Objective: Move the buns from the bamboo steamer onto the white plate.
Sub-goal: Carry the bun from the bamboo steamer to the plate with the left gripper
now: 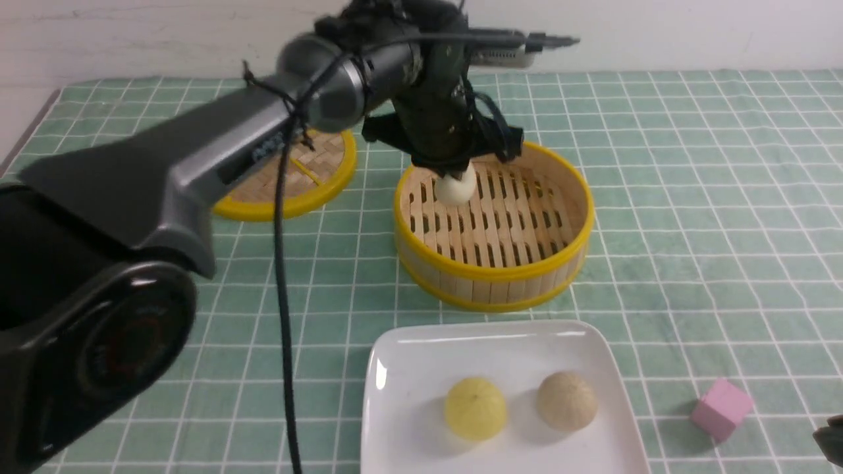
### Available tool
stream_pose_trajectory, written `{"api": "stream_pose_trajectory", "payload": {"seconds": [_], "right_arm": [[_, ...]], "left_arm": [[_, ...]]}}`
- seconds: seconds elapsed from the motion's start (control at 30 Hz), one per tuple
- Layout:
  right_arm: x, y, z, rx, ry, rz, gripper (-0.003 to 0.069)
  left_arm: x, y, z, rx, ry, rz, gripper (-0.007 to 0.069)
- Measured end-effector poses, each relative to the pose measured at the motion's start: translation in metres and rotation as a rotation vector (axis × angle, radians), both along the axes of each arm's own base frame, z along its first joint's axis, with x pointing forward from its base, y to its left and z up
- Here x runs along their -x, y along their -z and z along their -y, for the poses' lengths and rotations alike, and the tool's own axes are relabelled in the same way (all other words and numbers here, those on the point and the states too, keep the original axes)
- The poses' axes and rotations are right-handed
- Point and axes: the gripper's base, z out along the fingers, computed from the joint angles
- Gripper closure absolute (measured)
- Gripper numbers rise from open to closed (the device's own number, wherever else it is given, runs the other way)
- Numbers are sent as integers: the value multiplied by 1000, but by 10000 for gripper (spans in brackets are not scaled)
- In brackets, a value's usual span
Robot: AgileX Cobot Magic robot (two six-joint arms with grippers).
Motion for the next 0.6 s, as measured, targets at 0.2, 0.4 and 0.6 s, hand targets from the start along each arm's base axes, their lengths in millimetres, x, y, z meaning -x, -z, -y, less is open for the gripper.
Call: {"api": "stream_pose_trajectory", "payload": {"seconds": [0.2, 0.4, 0.6], "right_arm": [[0, 0, 0, 0, 0, 0, 545], [0, 0, 0, -1, 0, 2, 537], [0, 0, 0, -1, 0, 1, 532]], "left_arm": [[52, -86, -35, -19, 27, 36, 594], [86, -81, -46, -65, 90, -55, 594], [145, 5, -30, -171, 171, -285, 594]]}}
